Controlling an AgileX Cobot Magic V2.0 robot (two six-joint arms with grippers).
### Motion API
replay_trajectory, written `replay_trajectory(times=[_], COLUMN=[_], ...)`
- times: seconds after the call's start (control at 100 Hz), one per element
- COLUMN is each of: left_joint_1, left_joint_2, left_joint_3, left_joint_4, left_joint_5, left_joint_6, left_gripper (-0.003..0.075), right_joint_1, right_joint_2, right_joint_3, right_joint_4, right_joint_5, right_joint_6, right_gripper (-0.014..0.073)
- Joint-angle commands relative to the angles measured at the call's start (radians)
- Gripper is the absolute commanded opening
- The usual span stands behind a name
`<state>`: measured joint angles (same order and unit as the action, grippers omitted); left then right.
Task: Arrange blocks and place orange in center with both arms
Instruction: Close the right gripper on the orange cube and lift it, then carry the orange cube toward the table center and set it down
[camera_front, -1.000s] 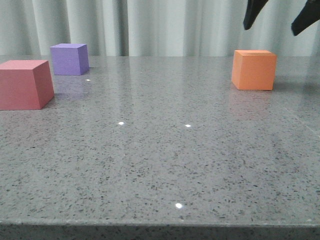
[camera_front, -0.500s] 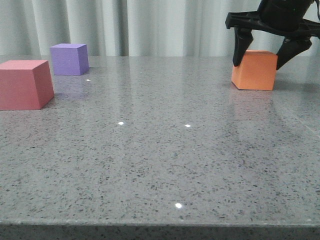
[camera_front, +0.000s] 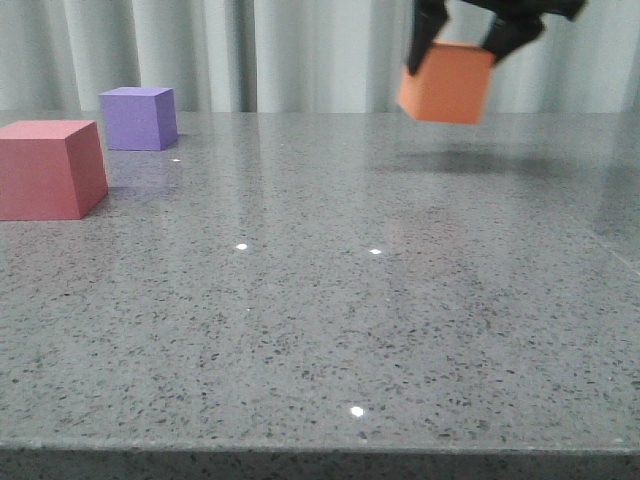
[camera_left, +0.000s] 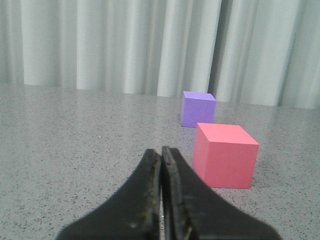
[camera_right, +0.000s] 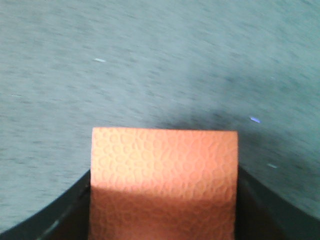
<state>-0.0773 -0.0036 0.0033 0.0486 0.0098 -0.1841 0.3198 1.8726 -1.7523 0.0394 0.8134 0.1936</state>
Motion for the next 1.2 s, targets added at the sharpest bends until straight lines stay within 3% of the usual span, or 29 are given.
replay_trajectory(times=[0.0,0.36,0.76,1.02,1.19], left_joint_1=[0.001,0.001,0.001,0.001,0.001], left_joint_2=[-0.011,-0.011,-0.011,-0.011,-0.011], left_joint_3=[0.042,0.042,0.042,0.042,0.042], left_joint_4=[-0.003,-0.003,-0.003,-0.003,-0.003], left_joint_5=[-0.077,-0.077,-0.077,-0.077,-0.077], left_joint_6=[-0.005,-0.005,-0.005,-0.005,-0.005], left_gripper=[-0.0020,-0.0020,-0.0020,-0.0020,-0.0020], right_joint_1=[0.041,0.179,0.216,0.225,0.227], right_joint_2=[-0.031,0.157,0.206,0.206,0.205], right_joint_3=[-0.078,-0.306,-0.328,-0.328,-0.330], right_joint_4=[0.002,-0.016,-0.093,-0.093,-0.093], right_joint_5=[-0.048,0.005,0.010,0.002,0.005], right_joint_6=[0.025,0.183,0.273,0.272,0.272], right_gripper=[0.0342,0.0342,0.0351,0.0602,0.0635])
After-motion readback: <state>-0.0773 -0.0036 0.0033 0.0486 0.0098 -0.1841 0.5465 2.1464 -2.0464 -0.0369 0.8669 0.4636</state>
